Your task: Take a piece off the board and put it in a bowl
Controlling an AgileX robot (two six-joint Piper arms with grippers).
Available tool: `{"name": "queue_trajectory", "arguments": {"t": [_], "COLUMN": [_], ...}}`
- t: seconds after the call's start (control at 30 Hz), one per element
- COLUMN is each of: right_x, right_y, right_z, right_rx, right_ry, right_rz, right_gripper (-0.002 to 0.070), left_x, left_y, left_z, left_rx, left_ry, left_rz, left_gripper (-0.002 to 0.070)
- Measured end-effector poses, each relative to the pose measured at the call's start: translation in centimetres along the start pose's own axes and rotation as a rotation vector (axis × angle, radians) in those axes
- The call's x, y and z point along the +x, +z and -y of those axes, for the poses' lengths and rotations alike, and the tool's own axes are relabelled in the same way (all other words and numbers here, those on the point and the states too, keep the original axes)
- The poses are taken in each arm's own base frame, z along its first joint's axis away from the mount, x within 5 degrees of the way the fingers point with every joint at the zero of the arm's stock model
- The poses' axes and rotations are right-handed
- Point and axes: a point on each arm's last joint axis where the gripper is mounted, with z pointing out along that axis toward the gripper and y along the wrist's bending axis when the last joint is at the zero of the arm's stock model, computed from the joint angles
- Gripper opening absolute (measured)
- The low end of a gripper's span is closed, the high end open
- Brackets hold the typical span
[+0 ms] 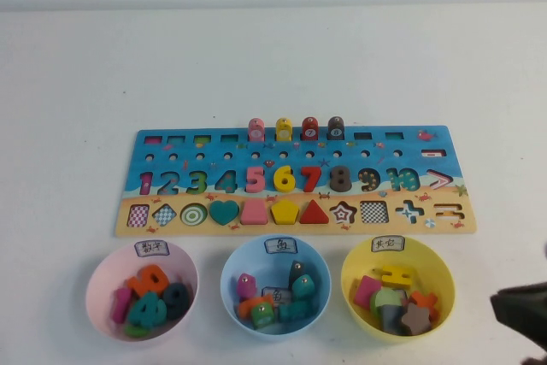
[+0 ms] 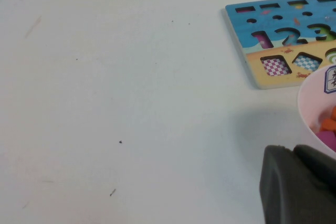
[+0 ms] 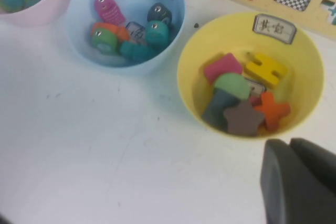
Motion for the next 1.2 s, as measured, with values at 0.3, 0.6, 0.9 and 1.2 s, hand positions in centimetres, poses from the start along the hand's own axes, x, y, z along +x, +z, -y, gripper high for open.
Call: {"name": "queue_trajectory", "arguments": {"t": [0.3, 0.6, 0.9, 1.2], "right_x": [4.6, 6.4, 10.2, 12.4], "right_y": [-4.1, -2.2, -0.3, -1.6], "right_z": [0.8, 1.8, 5.1, 6.5], "right_rx": [-0.012, 0.042, 0.267, 0.507], "right_ry": [-0.038, -0.098, 0.036, 0.161], "right_rz": [0.038, 0.102, 0.318, 0.58], "right_gripper": [-0.0015, -0.0016, -0.0016, -0.0016], "left_x": [0.0, 0.0, 0.0, 0.0], "left_y": [0.0, 0.0, 0.0, 0.0], "left_z": [0.0, 0.0, 0.0, 0.0], "left_rx": [0.0, 0.0, 0.0, 0.0], "left_ry": [0.0, 0.0, 0.0, 0.0], "left_rz": [0.0, 0.0, 0.0, 0.0], "left_gripper": [-0.0005, -0.0005, -0.0005, -0.0005]}}
